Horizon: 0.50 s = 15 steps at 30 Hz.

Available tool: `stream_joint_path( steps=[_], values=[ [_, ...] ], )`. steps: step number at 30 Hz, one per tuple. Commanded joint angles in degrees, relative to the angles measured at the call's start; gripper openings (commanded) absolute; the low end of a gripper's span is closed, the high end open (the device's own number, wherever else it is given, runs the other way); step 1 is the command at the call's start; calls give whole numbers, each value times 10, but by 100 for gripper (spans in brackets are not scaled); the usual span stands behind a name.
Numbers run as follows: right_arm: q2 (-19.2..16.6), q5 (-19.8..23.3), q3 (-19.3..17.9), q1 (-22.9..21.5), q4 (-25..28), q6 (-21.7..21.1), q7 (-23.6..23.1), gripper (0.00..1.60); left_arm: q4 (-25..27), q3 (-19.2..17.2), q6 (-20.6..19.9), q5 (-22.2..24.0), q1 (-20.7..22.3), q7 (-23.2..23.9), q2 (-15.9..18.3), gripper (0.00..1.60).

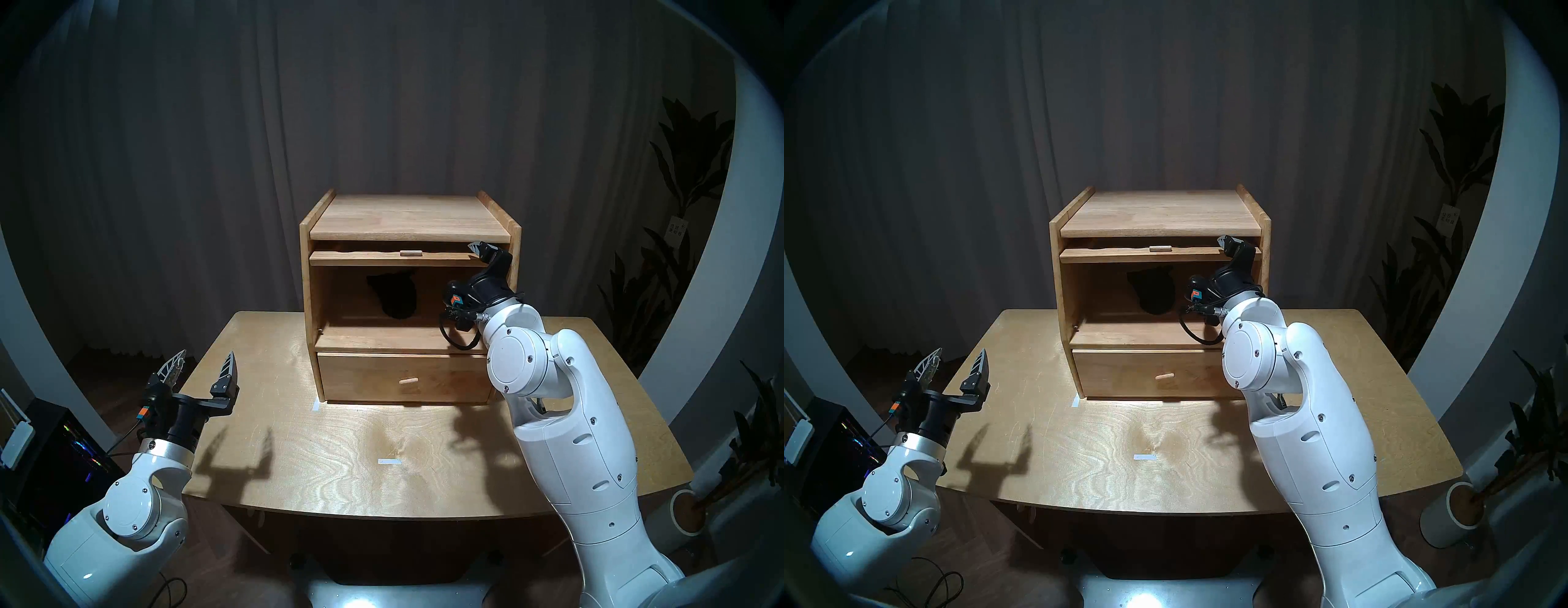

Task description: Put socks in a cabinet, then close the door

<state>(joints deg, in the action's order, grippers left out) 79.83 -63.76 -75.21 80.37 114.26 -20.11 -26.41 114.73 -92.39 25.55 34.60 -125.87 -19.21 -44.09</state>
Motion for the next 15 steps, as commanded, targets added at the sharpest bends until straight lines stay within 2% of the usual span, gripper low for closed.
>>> stream_joint_path(
  steps=[1, 6, 15],
  values=[
    [-5, -28, 2, -34, -14, -14, -8, 160, 9, -3, 5, -2, 6, 4, 3, 160],
    [-6, -59, 22, -64, -60, -10, 0, 160, 9, -3, 4, -2, 6, 4, 3, 160],
    [7, -87, 48, -88, -90, -15, 30, 160, 9, -3, 4, -2, 6, 5, 2, 160]
  ],
)
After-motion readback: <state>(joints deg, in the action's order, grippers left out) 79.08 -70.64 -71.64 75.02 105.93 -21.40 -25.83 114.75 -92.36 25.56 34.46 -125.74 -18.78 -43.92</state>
